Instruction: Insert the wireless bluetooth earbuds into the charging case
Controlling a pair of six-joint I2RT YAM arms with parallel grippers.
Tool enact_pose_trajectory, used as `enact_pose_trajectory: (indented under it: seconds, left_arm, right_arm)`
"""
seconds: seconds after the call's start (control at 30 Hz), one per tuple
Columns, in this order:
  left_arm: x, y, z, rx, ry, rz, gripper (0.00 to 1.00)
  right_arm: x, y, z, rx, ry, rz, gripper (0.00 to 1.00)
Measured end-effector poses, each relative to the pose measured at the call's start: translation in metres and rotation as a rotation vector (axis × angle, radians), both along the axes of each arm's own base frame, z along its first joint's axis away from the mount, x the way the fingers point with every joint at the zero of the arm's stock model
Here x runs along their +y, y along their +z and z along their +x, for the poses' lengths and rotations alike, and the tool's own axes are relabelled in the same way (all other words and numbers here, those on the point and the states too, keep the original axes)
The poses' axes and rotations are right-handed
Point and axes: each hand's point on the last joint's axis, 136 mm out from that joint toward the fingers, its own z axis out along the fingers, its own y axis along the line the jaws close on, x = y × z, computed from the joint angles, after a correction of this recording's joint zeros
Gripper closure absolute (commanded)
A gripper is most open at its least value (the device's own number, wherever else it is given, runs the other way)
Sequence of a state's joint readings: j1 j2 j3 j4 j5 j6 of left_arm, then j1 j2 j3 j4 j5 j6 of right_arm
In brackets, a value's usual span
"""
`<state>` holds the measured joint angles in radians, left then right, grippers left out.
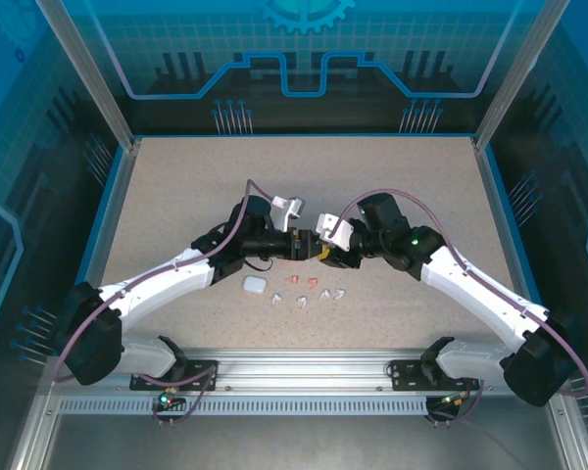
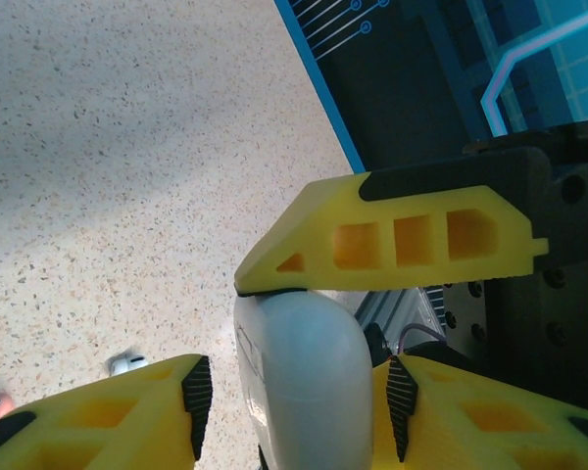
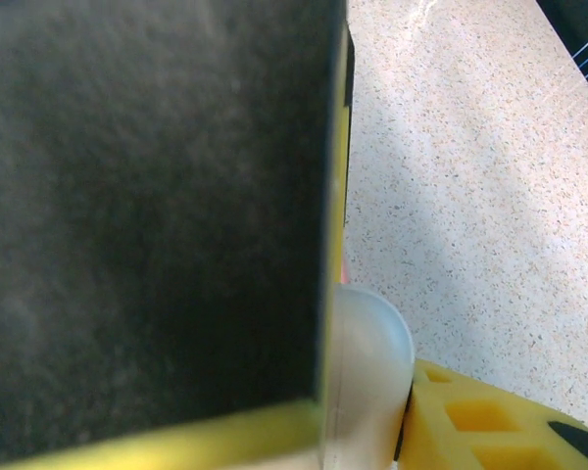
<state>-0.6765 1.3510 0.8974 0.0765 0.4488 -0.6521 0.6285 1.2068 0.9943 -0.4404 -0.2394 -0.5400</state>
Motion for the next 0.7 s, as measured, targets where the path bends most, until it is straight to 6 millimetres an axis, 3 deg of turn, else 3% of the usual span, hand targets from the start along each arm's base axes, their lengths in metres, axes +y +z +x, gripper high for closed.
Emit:
enact_pose_trajectory:
  seconds: [0.57, 0.7]
  left_arm:
    - [-0.002, -0.008, 0.004, 0.008, 0.012, 0.039, 0.73]
    - [-0.001, -0.01, 0.004, 0.002, 0.011, 0.051, 0.78]
  right_arm:
    - [-0.005, -0.01, 0.006, 0.016, -0.035, -0.053, 0.59]
    - [-0.004, -0.012, 0.007, 0.022, -0.036, -0.064, 0.53]
